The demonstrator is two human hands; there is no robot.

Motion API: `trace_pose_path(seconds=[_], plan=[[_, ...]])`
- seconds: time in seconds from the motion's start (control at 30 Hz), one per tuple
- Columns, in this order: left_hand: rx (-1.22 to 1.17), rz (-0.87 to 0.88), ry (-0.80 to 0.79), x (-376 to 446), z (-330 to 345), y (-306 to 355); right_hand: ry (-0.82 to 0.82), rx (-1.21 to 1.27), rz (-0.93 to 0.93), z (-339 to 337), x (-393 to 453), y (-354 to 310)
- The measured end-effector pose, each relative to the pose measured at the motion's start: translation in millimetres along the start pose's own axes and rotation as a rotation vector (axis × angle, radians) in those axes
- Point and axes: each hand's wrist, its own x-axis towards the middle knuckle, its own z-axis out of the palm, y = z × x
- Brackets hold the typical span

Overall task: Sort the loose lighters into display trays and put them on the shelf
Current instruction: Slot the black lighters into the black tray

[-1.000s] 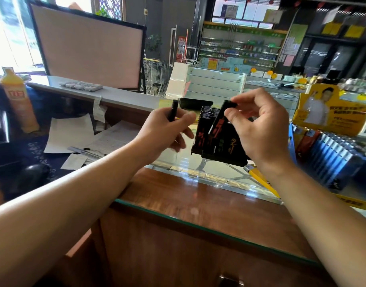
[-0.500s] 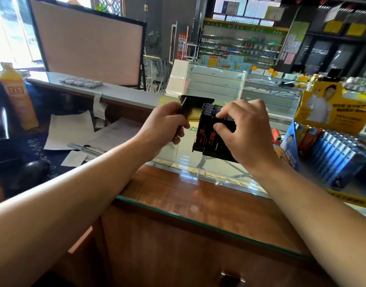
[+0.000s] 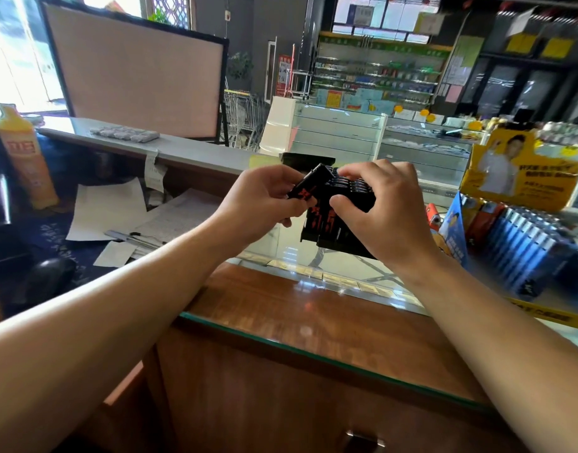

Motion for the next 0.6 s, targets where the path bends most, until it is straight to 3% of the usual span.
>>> trace_pose_path(seconds=[0.17, 0.4, 0.6], plan=[[0.013, 0.036, -0.033, -1.0, 1.7, -0.8, 0.069, 0.159, -0.061, -5.4, -1.7, -12.8], [-0.051, 0.042, -0.133, -7.8, 7.8, 3.8, 0.178, 0.287, 0.045, -2.5, -3.2, -22.4], [-0.057, 0.06, -0.065, -8.3, 11.9, 4.6, 0.169, 0.335, 0.047, 0.1, -3.9, -25.9]])
